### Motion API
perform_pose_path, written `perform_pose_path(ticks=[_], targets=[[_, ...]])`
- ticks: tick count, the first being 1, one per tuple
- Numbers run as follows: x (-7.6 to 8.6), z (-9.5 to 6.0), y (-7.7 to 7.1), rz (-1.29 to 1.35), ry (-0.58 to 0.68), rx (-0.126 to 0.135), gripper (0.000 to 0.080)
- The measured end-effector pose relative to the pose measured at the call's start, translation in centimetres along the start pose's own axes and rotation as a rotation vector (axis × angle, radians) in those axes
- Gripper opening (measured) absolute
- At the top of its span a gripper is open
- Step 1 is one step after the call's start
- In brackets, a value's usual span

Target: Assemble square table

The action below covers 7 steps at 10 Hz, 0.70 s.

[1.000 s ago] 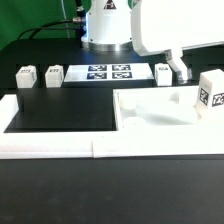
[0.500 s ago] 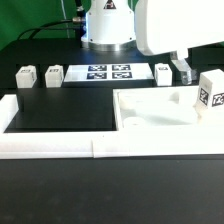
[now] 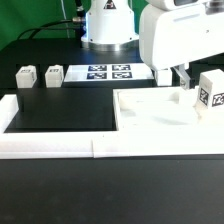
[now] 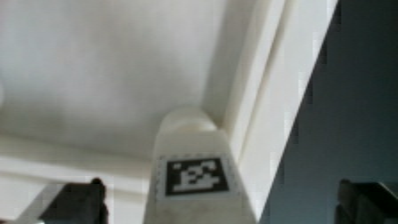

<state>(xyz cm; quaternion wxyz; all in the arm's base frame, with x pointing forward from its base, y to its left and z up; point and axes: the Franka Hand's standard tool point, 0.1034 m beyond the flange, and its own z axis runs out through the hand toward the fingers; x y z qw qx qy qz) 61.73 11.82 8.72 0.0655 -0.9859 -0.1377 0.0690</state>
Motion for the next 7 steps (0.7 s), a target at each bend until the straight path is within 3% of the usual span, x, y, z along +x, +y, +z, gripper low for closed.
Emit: perform_pose_path(ticks=[3,5,7], targets=[[0.4,0.0,0.4,0.004,0.016,-0.001,0.0649],[1.1,-0.1,2.0,0.028,-0.005,0.005,0.0649],[1.3,0.4,2.1,0.054,-0.009,0.007,0.0649]])
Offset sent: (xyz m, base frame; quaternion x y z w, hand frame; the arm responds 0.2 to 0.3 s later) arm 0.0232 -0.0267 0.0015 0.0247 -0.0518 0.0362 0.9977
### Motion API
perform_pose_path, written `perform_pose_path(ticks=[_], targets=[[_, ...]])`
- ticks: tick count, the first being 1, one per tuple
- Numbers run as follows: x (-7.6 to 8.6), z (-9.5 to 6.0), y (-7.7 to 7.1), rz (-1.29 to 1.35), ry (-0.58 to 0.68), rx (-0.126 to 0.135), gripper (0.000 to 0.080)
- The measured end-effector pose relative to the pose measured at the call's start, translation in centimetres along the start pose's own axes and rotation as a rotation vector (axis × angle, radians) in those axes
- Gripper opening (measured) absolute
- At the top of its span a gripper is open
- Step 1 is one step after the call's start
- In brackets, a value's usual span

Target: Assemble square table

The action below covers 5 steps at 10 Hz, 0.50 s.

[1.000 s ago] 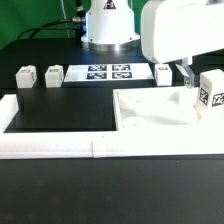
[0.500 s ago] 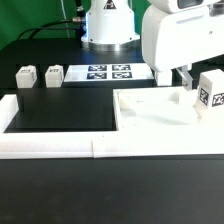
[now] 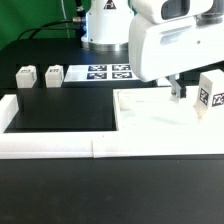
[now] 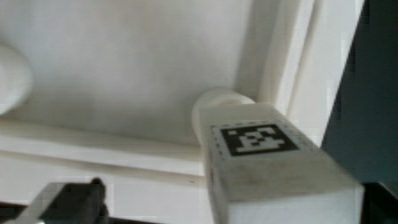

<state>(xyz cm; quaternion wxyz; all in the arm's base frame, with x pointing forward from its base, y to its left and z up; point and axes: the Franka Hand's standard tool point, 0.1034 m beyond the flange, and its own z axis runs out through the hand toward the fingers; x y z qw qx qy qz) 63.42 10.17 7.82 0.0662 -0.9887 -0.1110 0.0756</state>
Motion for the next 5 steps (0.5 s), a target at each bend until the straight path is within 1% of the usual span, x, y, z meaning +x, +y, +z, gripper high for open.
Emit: perform_pose_path(ticks=[1,3,4,5], targets=[[0.01,-0.01,0.01,-0.002,0.000,0.000,0.0649],[0.00,0.03,-0.01,0.022,0.000,0.000,0.0384],[-0.01,0.04,-0.01,0.020,0.000,0.000,0.0289],[0.00,0.05,-0.05,0.066,0.000,0.001,0.0289]])
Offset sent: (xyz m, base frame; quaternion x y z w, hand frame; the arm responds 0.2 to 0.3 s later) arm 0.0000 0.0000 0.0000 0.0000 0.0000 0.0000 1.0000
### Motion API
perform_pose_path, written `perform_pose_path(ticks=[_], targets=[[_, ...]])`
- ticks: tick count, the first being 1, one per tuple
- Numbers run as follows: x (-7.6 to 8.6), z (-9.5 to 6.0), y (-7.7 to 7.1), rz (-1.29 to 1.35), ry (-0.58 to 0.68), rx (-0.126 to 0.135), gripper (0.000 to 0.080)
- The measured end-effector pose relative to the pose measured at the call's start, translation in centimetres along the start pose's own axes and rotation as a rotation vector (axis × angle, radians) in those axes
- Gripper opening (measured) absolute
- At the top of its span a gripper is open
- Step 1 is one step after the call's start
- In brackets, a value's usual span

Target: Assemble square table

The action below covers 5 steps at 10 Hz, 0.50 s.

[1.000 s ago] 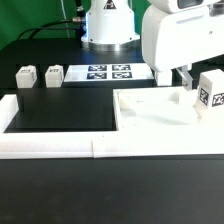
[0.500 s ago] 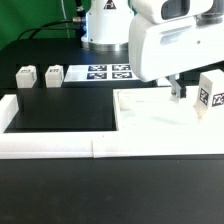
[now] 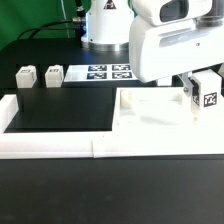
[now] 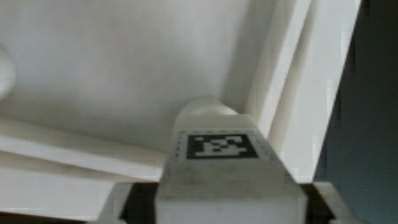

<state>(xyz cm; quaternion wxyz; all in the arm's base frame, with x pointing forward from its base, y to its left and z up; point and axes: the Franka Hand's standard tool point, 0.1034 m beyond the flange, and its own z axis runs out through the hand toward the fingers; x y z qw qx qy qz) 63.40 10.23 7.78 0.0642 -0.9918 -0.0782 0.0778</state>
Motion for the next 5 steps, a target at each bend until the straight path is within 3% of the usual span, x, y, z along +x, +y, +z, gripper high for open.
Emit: perform_pose_path(ticks=[4,5], targets=[[0.0,0.2,-0.4,0.295,0.004,0.000,0.0290],[0.2,0.3,-1.1,0.422,0.025,-0.002,0.0290]])
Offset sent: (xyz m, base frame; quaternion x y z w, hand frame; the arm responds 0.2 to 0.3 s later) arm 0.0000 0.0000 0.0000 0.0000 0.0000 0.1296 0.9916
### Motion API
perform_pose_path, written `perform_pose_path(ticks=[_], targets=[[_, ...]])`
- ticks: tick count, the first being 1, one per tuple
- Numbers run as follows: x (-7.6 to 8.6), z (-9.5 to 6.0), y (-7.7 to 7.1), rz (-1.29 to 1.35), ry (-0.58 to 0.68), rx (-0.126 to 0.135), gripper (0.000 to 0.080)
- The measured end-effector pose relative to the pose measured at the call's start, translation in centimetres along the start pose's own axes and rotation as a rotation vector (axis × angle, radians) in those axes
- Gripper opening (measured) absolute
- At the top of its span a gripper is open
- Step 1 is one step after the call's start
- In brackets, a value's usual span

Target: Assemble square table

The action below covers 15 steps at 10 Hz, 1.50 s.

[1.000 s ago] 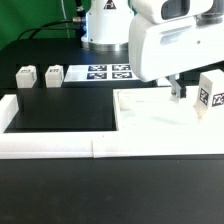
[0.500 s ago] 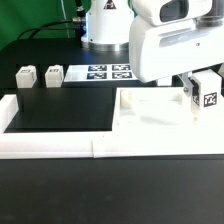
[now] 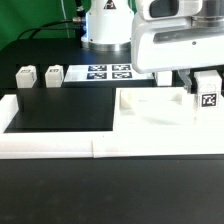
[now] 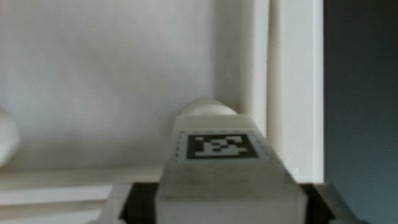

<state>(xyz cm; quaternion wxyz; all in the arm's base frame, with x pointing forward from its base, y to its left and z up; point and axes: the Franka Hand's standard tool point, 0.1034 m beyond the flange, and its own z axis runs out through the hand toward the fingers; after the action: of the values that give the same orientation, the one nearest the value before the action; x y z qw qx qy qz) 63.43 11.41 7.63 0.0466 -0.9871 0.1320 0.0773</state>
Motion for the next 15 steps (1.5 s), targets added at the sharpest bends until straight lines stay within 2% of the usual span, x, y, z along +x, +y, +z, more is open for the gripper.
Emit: perform_pose_path(ticks=[4,5,6,7,9,10,12,13,14,15], targets=[[0.0,0.1,-0.4,0.394,0.014,-0.016,0.0291],[0.1,0.1,-0.3,0.531,0.017,-0.006,0.0291],[0.1,0.1,-0.3,0.638,0.020,0.011,0.0291],[0.1,0.1,-0.1,0.839,0.042,0.054,0.0291],[-0.3,0.2,0.1,1.045,0.063,0.139,0.0292],[-0.4,0.2,0.0,1.123,0.057,0.158,0.0292],[-0.4,0.2,0.0,1.039,0.062,0.153,0.0305],[-0.7,0.3,0.2,0.891,0.057,0.130,0.0485],[-1.4,0.2,-0.3,0.684,0.021,0.071,0.0613],[-0.9,-0.1,-0.6,0.470,0.028,0.049,0.0638]])
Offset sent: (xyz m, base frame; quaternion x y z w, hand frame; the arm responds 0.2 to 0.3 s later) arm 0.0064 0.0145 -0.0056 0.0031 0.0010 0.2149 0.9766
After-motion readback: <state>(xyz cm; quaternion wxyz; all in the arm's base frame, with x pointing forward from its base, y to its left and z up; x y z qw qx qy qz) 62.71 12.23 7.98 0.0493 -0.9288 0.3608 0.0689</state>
